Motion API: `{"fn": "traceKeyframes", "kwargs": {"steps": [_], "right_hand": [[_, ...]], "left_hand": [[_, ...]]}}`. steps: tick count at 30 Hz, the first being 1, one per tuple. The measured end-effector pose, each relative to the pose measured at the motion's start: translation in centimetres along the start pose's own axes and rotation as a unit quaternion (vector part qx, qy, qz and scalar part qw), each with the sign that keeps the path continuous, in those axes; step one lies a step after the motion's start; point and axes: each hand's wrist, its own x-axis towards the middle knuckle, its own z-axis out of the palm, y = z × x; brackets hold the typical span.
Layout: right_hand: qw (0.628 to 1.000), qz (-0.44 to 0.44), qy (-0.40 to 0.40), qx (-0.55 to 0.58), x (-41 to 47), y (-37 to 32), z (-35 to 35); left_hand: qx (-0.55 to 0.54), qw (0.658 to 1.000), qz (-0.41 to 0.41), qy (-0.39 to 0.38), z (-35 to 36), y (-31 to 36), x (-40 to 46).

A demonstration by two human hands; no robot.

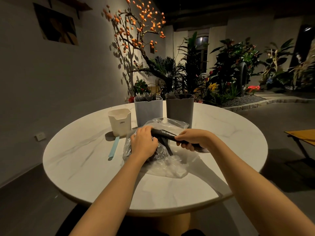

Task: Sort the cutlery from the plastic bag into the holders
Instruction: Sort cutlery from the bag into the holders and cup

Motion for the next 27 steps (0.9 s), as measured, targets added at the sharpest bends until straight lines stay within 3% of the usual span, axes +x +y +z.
{"fn": "traceKeyframes", "kwargs": {"steps": [7,14,19,24,27], "right_hand": [[0.999,0.011,0.007,0.04,-0.4,1.1,-1.4],[1.0,0.007,0.0,0.026,-1.8,1.6,-2.3],[1.0,-0.006,0.003,0.031,-2.6,2.3,-3.1],[1.0,-0.013,0.007,0.021,-3.0,3.0,-3.6],[0.999,-0.018,0.009,0.029,-3.4,3.5,-3.9]], "left_hand": [[0.022,1.0,-0.01,0.015,0.2,-0.1,0.2],[0.146,0.989,-0.028,-0.019,0.3,0.7,0.8],[0.145,0.988,-0.027,-0.045,0.3,1.1,1.0],[0.152,0.987,0.028,-0.049,0.4,1.6,0.7],[0.14,0.989,0.009,-0.043,0.5,2.2,0.8]]}}
